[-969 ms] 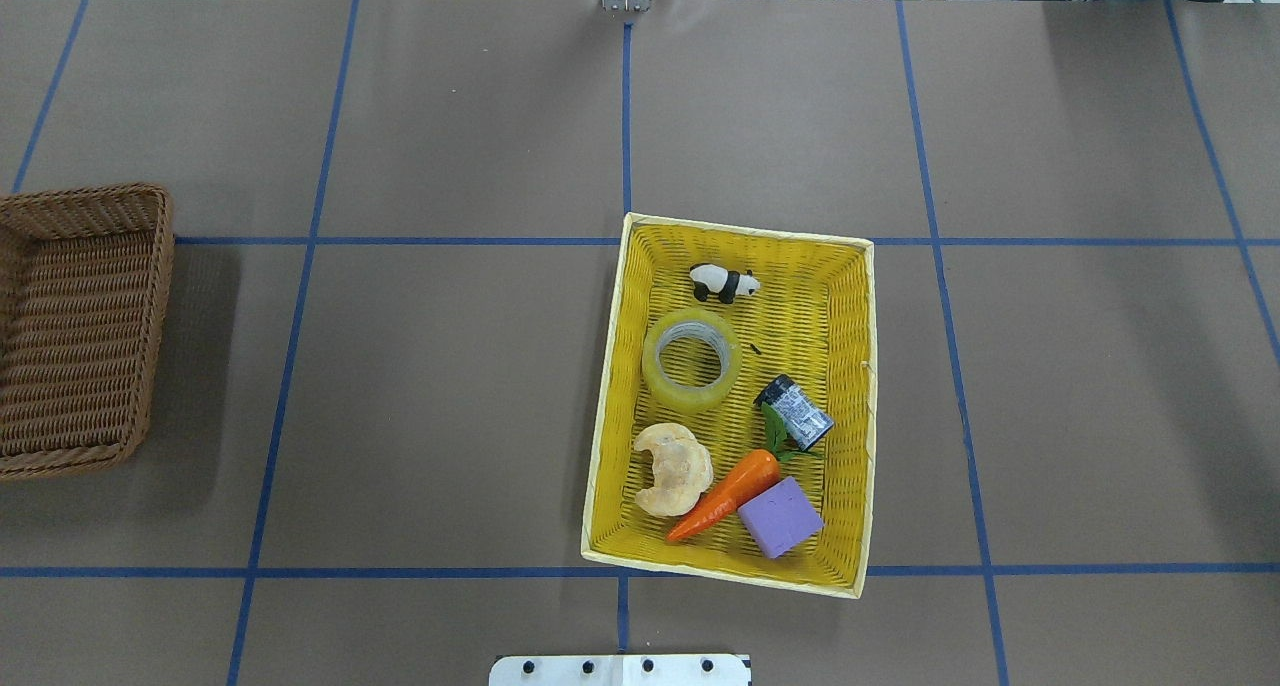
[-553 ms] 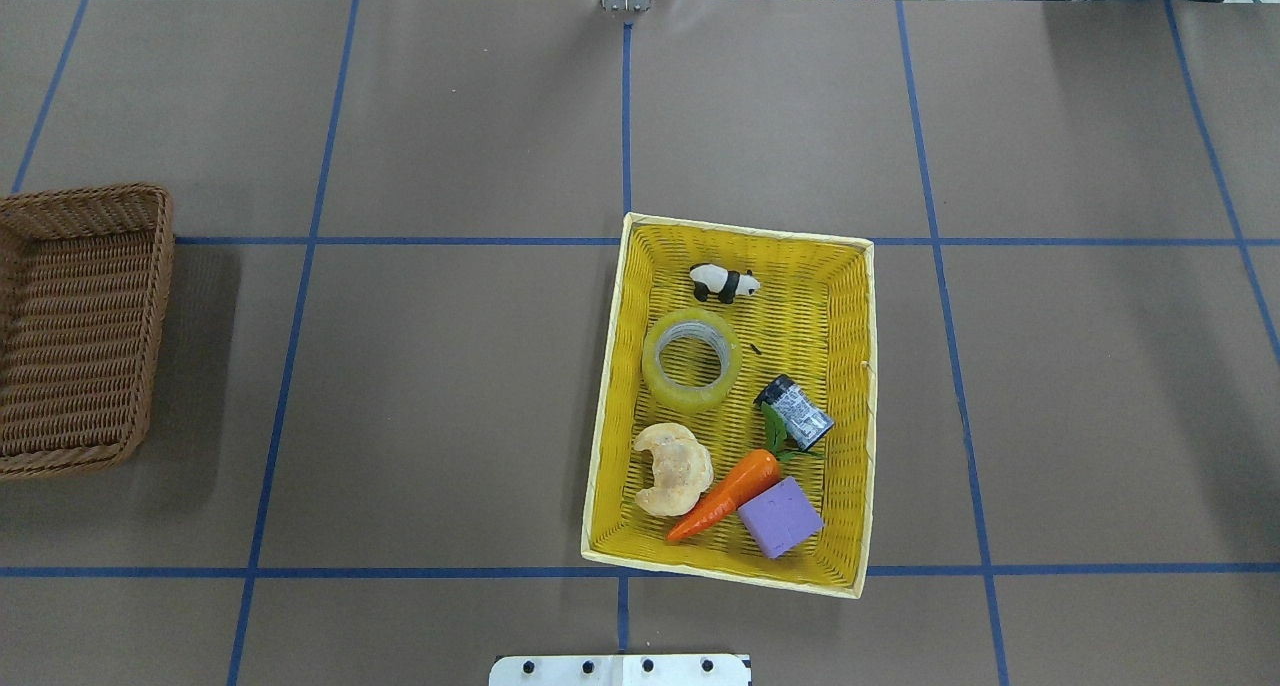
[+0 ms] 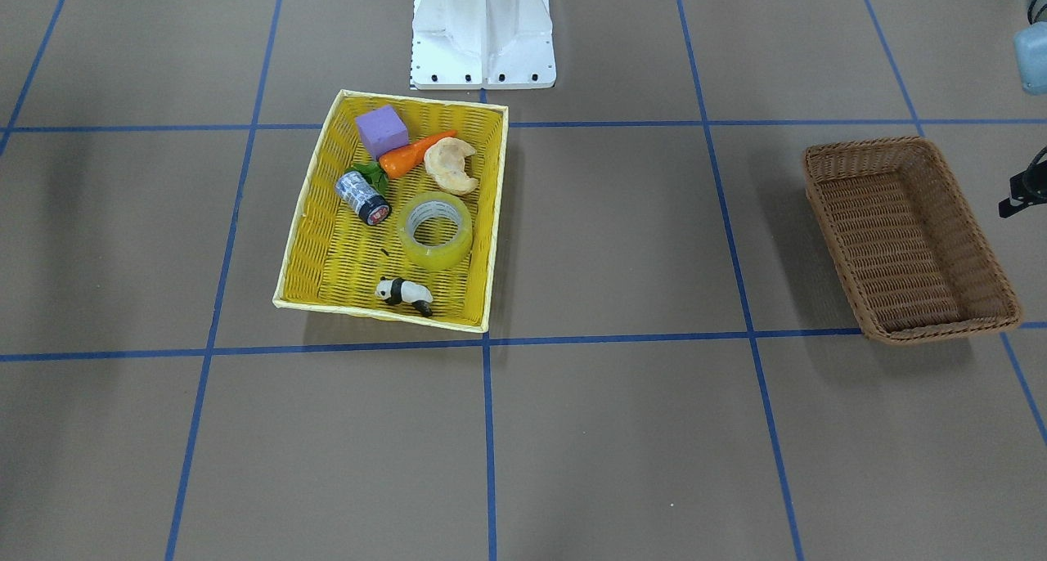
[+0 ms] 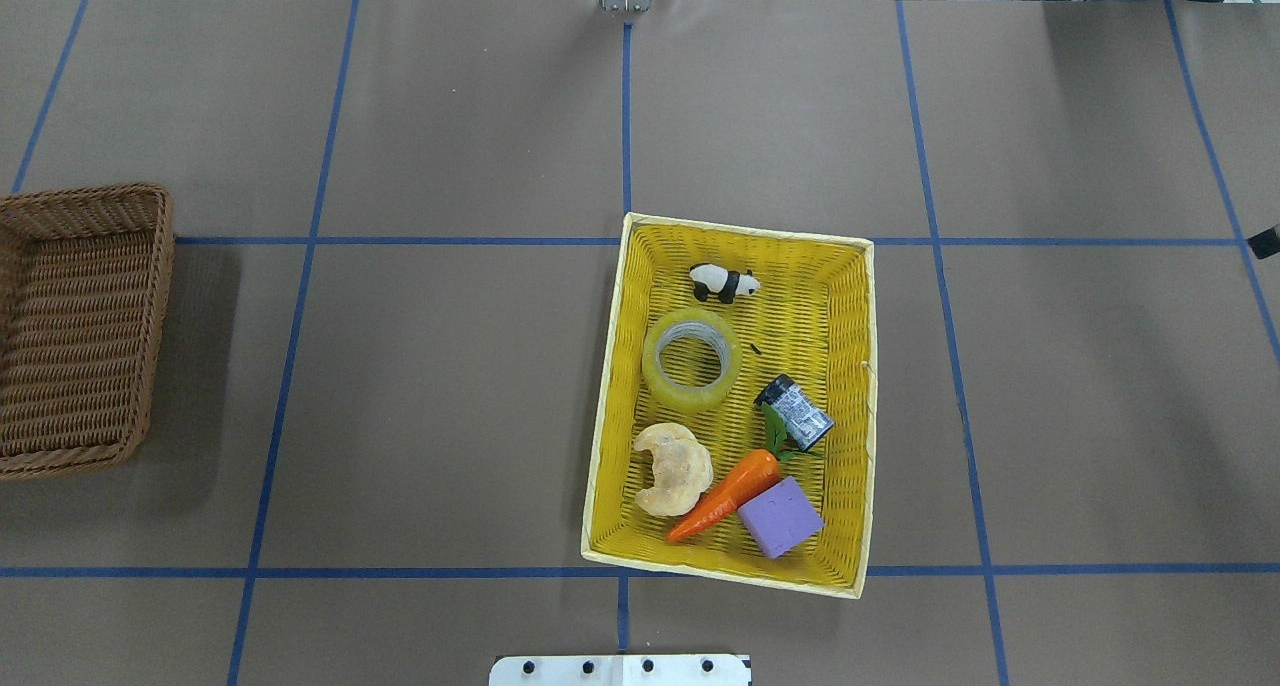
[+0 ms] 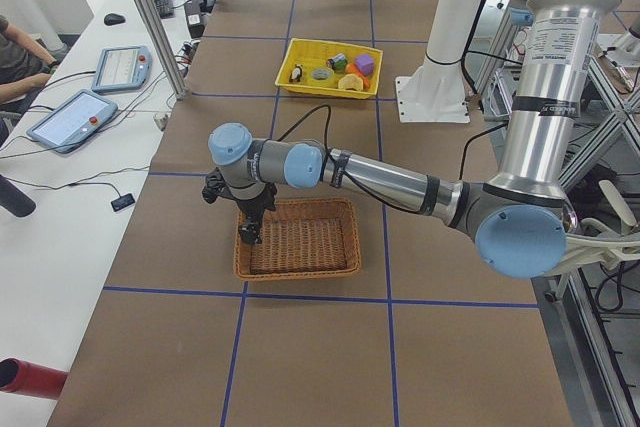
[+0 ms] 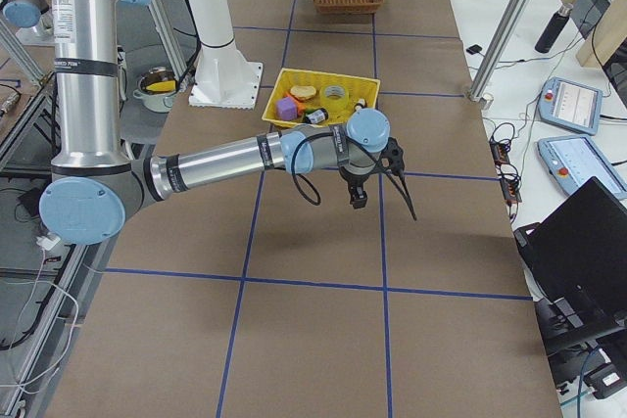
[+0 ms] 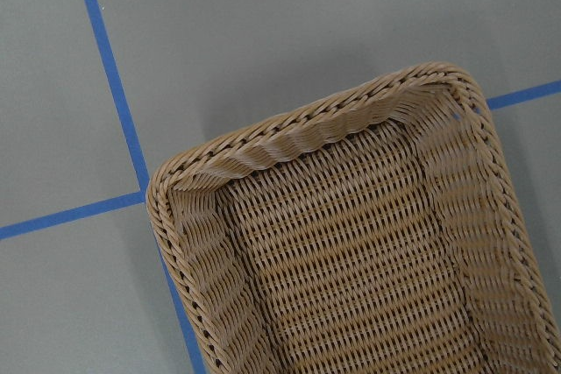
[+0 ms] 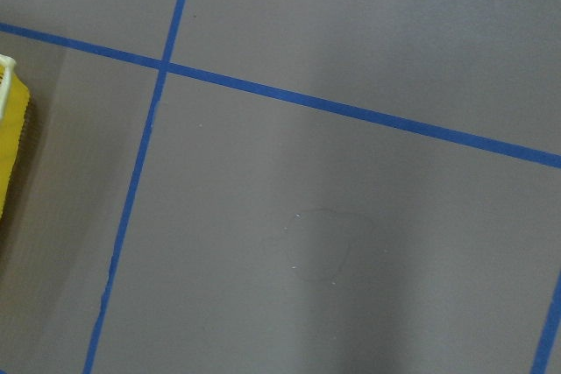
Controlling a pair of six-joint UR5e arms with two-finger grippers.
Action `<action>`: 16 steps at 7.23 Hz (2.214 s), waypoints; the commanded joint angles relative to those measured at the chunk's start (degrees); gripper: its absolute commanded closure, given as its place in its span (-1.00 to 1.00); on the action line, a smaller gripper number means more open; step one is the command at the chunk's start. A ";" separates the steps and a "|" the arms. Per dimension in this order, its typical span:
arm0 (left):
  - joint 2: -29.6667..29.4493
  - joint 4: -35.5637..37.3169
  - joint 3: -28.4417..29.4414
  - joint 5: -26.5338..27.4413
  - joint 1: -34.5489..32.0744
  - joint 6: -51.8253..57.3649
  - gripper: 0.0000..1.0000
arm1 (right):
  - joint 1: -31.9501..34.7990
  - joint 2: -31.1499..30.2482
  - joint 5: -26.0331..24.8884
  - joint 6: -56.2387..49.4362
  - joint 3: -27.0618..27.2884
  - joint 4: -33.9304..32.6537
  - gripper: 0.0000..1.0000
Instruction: Move tape to another basket
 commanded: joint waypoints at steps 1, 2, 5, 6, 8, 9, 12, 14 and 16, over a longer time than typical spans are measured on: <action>0.16 -0.09 0.15 -0.01 -0.02 0.08 -0.97 | -8.97 2.61 -3.83 15.09 0.55 7.00 -1.00; 0.16 -0.18 0.06 -0.01 -0.02 0.08 -0.97 | -14.42 7.24 -6.90 25.94 1.77 7.01 -1.00; 0.42 -1.41 0.15 -0.01 0.06 -0.01 -0.97 | -31.04 19.03 -19.55 46.12 2.49 6.92 -1.00; 0.42 -1.41 0.15 -0.01 0.06 -0.01 -0.97 | -35.87 22.37 -23.50 51.40 2.05 6.83 -0.99; 0.42 -1.41 0.06 -0.10 0.06 -0.01 -0.97 | -40.48 25.38 -27.49 53.91 0.21 6.57 -0.98; 0.42 -1.41 -0.12 -0.10 0.06 -0.10 -0.97 | -41.45 27.13 -27.58 55.91 -2.15 6.83 -0.88; 0.42 -1.41 -0.29 -0.10 0.06 -0.10 -0.97 | -44.70 28.82 -30.20 57.69 -6.38 6.92 -0.78; 0.42 -1.41 -0.12 -0.10 0.06 -0.10 -0.97 | -45.49 29.08 -31.19 57.52 -8.40 6.92 -0.78; 0.42 -1.41 -0.12 -0.10 0.06 -0.10 -0.97 | -45.85 29.52 -31.19 57.51 -9.46 7.09 -0.74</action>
